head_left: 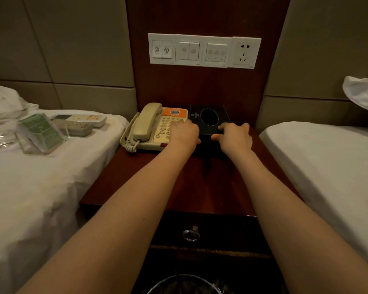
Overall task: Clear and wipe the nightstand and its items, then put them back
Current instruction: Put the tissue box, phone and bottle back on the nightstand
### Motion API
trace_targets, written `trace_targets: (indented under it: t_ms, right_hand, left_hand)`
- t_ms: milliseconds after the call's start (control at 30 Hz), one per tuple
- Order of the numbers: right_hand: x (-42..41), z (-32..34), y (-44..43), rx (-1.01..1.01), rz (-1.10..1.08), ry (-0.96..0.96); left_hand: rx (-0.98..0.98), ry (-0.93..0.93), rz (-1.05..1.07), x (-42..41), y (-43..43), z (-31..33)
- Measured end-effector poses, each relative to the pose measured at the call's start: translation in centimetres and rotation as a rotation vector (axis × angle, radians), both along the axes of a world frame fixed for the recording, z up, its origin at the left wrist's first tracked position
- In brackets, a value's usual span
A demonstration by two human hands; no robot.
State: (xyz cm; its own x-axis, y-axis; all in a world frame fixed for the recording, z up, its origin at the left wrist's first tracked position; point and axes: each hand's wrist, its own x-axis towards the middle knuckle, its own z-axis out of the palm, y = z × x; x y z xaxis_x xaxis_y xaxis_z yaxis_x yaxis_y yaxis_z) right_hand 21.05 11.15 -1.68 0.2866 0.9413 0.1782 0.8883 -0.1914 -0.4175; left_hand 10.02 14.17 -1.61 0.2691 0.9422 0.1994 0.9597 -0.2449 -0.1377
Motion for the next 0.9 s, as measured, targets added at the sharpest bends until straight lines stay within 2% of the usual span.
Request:
trace_targets:
  t_ms: [133,233,500,600,733,900]
  right_hand:
    - [-0.5,-0.6,0.5,-0.005,-0.019,-0.128]
    - [-0.5,-0.7,0.3,0.003,0.007,-0.147]
    - [-2.1,-1.1,-2.5,0.088,0.121,-0.135]
    - [-3.6,-0.5,-3.8,0.125,0.154,-0.049]
    - [-5.8,0.2,-4.8,0.105,0.199,0.147]
    - [-9.8,1.3,-7.0,0.052,0.344,0.319]
  left_hand:
    - [-0.031,0.024,0.040,-0.2,-0.3,-0.5]
    - [-0.056,0.042,0.084,-1.0,-1.5,-1.0]
    - [-0.138,-0.217,0.123,-4.2,-5.6,0.6]
    - [-0.129,-0.196,0.135,-5.5,-7.7,1.3]
    - [-0.130,-0.028,0.220,-7.8,-10.4,1.8]
    - [-0.194,-0.111,0.366,-12.5,-13.7,3.1]
